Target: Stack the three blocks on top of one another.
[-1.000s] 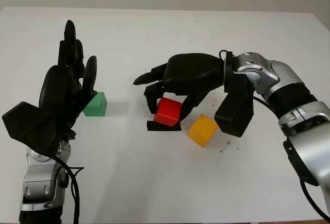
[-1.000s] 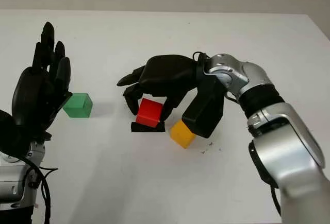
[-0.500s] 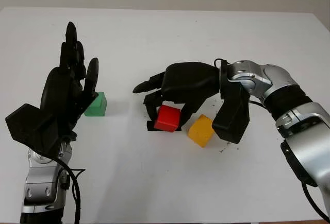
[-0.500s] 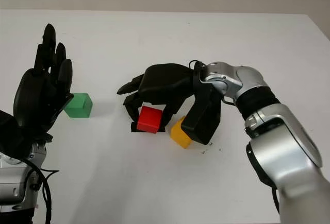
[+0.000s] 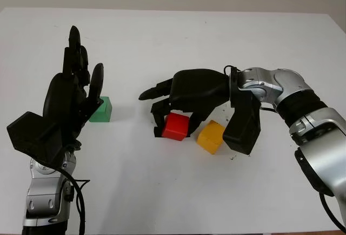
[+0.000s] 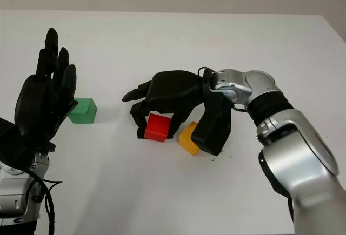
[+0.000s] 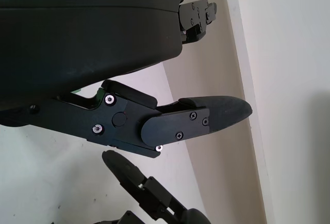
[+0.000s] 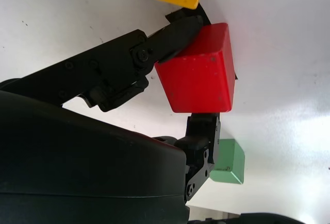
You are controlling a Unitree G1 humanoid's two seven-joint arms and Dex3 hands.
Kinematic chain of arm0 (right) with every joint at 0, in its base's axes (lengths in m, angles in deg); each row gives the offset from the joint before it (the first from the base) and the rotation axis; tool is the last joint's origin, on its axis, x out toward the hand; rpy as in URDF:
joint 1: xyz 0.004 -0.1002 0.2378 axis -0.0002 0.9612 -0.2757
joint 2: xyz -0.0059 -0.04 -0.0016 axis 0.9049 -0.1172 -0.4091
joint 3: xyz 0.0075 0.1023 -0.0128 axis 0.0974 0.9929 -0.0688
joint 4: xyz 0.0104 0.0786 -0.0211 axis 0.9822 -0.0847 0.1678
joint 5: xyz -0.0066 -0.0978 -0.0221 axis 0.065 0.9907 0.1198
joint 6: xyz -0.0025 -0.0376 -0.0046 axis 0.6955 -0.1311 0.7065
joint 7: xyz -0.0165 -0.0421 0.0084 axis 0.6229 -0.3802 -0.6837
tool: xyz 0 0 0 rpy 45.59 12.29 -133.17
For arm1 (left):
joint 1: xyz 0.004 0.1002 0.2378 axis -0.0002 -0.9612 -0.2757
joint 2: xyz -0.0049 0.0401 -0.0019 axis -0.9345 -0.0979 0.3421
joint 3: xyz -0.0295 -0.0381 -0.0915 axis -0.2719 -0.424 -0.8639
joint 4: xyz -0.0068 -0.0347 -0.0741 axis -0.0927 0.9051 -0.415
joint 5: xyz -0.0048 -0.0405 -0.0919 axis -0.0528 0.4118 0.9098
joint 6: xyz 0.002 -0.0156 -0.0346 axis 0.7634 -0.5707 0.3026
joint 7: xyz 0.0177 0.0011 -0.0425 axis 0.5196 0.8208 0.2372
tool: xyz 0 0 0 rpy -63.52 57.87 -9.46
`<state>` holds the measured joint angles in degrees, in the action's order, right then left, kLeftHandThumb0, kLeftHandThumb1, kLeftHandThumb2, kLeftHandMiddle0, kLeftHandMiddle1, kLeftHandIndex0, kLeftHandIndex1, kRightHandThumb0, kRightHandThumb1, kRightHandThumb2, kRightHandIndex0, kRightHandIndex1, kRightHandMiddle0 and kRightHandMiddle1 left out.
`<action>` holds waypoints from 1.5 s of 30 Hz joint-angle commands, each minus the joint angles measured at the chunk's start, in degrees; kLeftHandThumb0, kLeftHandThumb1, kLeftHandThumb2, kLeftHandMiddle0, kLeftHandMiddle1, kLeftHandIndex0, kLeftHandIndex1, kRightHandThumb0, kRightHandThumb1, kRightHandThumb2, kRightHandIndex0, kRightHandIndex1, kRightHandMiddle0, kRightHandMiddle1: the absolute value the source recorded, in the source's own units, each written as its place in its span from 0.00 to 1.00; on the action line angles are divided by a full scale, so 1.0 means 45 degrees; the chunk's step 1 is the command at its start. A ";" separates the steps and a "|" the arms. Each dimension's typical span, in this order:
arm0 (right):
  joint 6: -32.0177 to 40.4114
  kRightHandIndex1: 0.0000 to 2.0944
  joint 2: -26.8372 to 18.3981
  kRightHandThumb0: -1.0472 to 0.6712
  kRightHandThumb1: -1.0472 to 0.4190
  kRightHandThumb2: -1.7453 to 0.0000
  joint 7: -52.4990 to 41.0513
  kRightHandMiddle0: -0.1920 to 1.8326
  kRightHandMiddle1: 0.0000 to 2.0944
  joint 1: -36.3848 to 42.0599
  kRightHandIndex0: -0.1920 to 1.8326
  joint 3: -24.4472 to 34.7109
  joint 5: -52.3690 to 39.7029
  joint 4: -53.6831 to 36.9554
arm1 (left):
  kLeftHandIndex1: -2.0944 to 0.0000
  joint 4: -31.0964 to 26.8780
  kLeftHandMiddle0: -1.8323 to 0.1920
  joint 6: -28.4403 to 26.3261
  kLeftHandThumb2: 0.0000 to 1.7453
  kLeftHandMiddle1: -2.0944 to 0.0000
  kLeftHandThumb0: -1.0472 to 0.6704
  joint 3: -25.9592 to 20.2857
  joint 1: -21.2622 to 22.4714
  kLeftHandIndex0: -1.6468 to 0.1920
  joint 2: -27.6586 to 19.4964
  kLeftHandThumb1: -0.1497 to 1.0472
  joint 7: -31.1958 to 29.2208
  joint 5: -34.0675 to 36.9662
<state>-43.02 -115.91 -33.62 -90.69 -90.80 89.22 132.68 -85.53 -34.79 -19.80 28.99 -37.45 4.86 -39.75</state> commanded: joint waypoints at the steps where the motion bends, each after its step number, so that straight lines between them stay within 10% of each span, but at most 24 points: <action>1: 0.0075 0.01 -0.0188 0.28 0.09 0.97 0.0287 0.28 0.69 -0.0358 0.22 -0.0206 0.0307 -0.0066 | 0.98 -0.0253 1.00 0.0139 0.32 0.98 0.21 0.0020 -0.0113 1.00 0.0052 1.00 0.0082 -0.0019; 9: 0.0295 0.01 -0.0228 0.25 0.09 0.97 0.0697 0.15 0.34 -0.0491 0.12 -0.0447 0.0623 0.0092 | 0.98 -0.0165 0.99 0.0230 0.33 0.98 0.21 0.0067 -0.0121 1.00 0.0044 1.00 0.0176 -0.0199; 23: 0.0359 0.02 -0.0784 0.23 0.10 0.97 0.0131 0.12 0.25 -0.0817 0.11 0.0104 -0.0629 -0.0103 | 0.98 -0.0026 0.99 0.0148 0.32 0.97 0.20 0.0072 0.0045 1.00 -0.0028 1.00 0.0144 -0.0245; 45: 0.4356 0.03 -0.5293 0.24 0.05 0.96 -0.6637 0.29 0.12 0.3429 0.14 0.5401 -0.8663 -0.5689 | 0.99 0.0301 1.00 0.0482 0.33 0.98 0.19 0.0053 0.0247 1.00 -0.0114 1.00 -0.0104 -0.0201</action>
<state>-23.91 -138.27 -62.89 -76.48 -67.93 51.31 109.34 -83.87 -33.23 -19.65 29.69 -37.53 4.61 -40.99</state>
